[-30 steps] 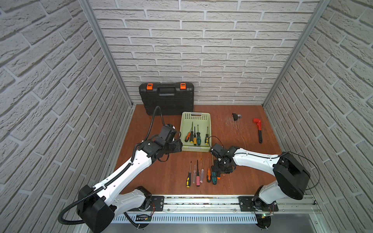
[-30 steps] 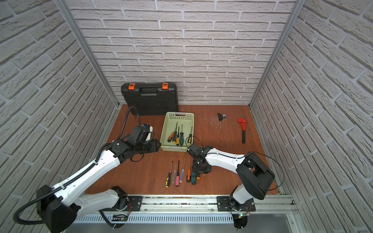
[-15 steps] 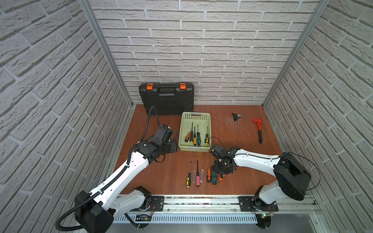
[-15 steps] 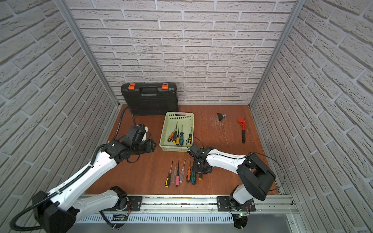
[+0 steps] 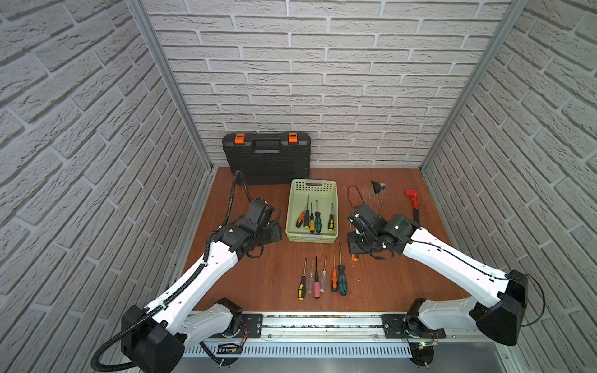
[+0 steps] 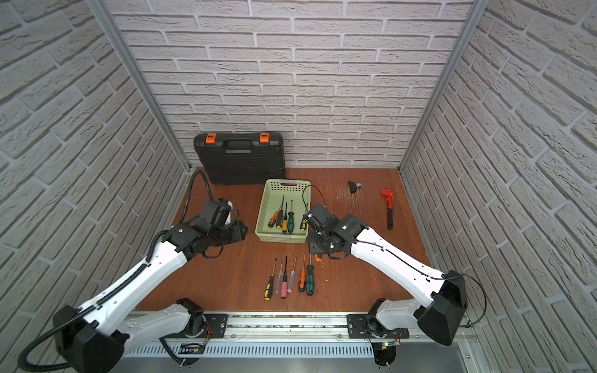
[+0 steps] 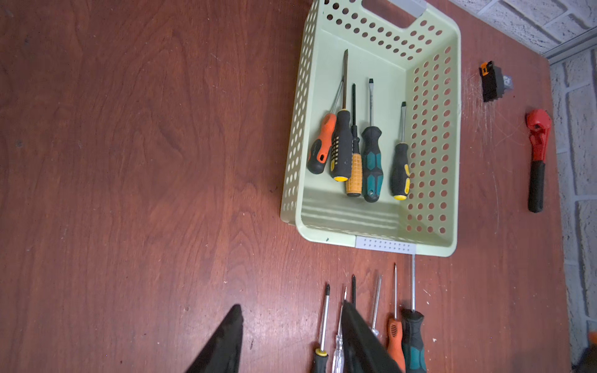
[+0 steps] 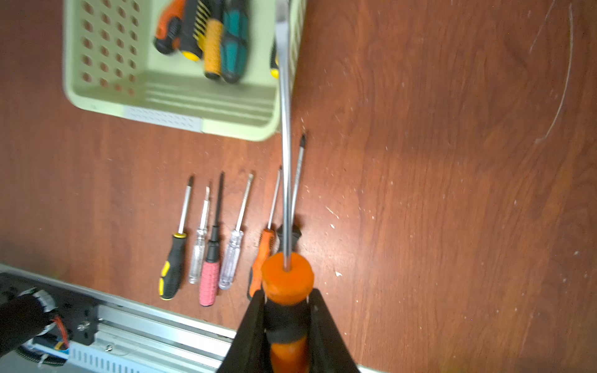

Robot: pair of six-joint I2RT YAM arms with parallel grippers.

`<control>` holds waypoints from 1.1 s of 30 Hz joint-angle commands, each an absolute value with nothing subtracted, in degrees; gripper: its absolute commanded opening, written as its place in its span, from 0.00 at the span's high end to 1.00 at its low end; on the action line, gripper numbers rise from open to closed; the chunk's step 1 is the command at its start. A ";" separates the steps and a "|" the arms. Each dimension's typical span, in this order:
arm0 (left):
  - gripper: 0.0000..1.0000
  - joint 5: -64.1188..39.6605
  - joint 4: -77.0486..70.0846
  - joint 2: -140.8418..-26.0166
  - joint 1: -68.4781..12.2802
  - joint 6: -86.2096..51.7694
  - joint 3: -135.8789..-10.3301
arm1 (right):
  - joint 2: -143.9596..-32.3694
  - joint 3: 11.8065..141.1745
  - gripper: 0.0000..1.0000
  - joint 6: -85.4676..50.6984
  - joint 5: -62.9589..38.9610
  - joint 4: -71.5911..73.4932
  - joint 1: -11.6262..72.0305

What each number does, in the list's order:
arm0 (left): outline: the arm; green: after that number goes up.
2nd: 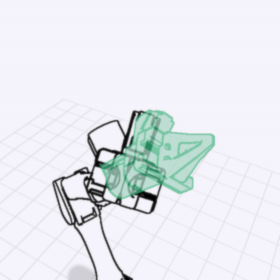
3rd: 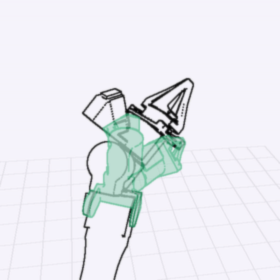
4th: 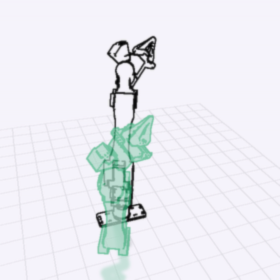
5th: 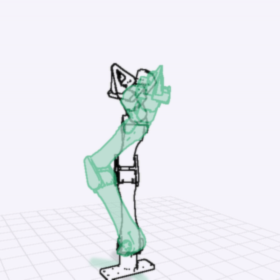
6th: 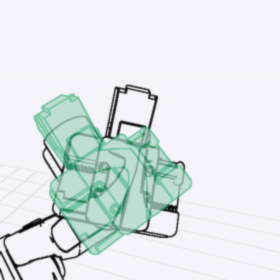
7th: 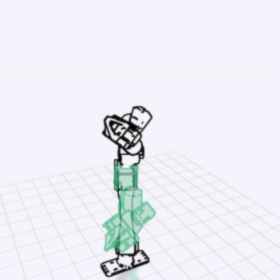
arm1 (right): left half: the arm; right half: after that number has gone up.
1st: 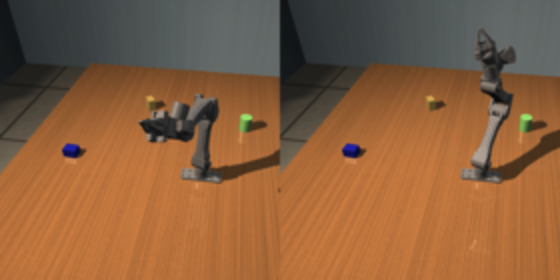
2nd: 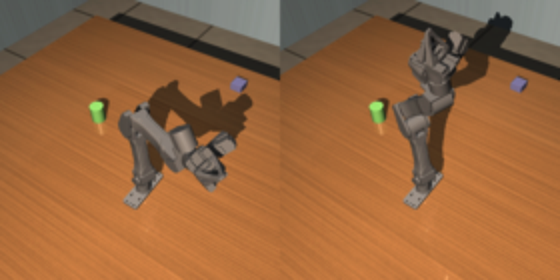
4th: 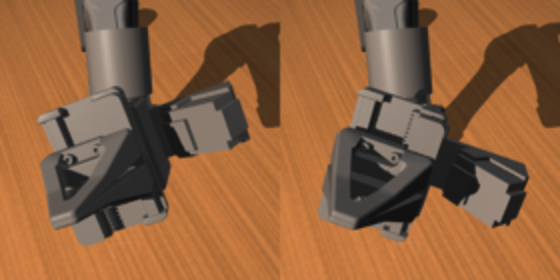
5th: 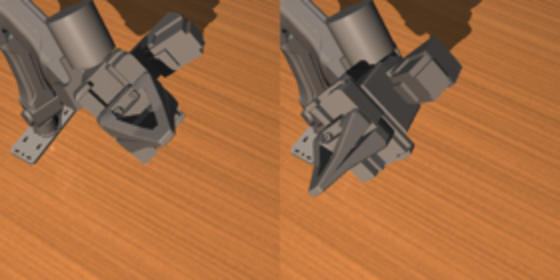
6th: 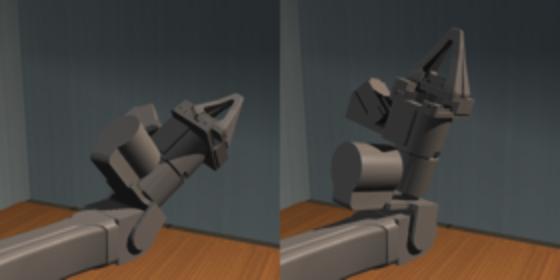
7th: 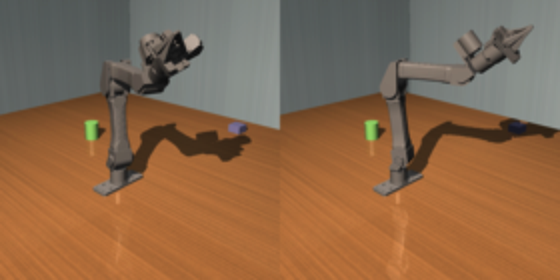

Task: Put the screwdriver in the bin
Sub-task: Place the screwdriver into the bin.

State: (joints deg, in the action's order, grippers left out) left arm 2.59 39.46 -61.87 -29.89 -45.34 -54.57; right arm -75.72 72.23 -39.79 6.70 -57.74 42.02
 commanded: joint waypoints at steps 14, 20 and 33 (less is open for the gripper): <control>0.50 5.76 44.78 -51.50 -29.35 -50.75 -52.88 | -111.20 101.34 0.95 -26.30 -2.56 -50.00 34.73; 0.49 6.43 45.05 -50.37 -29.36 -50.88 -52.43 | -116.94 100.81 0.94 -27.40 1.24 -48.08 33.75; 0.49 5.80 45.29 -51.13 -29.36 -49.32 -53.78 | -123.69 102.70 0.94 -29.62 1.60 -46.05 33.05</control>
